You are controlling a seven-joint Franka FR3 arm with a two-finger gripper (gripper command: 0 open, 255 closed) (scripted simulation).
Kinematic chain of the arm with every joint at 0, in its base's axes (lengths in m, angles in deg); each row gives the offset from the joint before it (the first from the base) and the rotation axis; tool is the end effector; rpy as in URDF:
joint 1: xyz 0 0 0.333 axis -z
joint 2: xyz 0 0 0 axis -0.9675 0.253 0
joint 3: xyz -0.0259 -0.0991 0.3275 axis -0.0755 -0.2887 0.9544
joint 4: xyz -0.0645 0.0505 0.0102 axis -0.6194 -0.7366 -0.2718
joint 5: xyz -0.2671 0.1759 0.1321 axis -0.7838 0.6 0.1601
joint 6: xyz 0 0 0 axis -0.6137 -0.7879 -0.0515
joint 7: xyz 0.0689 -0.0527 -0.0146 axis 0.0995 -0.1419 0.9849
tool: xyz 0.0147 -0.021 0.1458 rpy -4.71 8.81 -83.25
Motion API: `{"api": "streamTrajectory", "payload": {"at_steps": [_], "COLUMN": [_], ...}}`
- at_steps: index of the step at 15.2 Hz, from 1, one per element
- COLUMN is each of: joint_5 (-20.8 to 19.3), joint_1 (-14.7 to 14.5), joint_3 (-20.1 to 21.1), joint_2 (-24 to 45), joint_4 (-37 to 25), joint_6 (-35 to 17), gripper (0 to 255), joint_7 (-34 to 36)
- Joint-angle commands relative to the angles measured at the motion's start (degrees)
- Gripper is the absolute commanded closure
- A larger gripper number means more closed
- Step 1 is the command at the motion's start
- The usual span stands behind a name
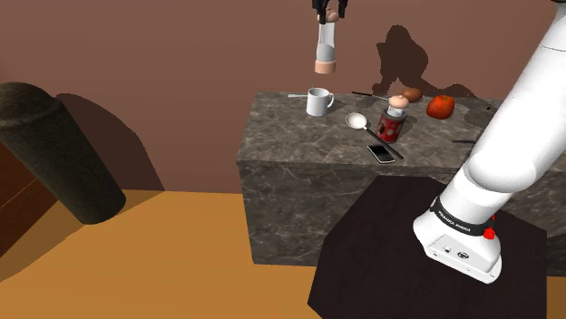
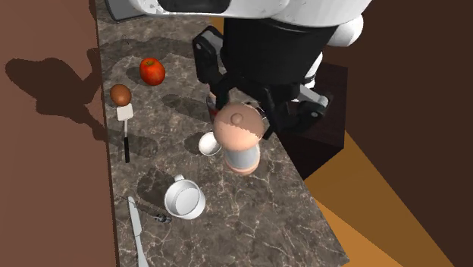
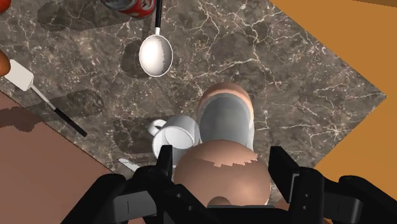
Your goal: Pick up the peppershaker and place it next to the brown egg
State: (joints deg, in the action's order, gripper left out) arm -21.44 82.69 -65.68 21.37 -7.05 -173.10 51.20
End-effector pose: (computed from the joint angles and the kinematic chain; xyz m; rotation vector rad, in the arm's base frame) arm 0.5104 -0.0897 0.6343 2.9718 -0.3719 -0.0373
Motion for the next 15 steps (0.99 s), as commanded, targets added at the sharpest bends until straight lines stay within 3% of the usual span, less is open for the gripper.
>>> {"api": "streamTrajectory", "payload": {"at_steps": [1,8,15], "joint_5": [0.0,-0.2,-0.5], "joint_1": [0.6,5.3,9.9], "joint_3": [-0.6,-5.1,-10.2], "joint_2": [-1.0,-5.7,-7.4], "joint_4": [0.6,6.7,8.9], "joint_6": [0.1,-2.5,-4.5], "gripper": [255,255,255], "joint_7": [-1.2,-10.2,-19.6]}}
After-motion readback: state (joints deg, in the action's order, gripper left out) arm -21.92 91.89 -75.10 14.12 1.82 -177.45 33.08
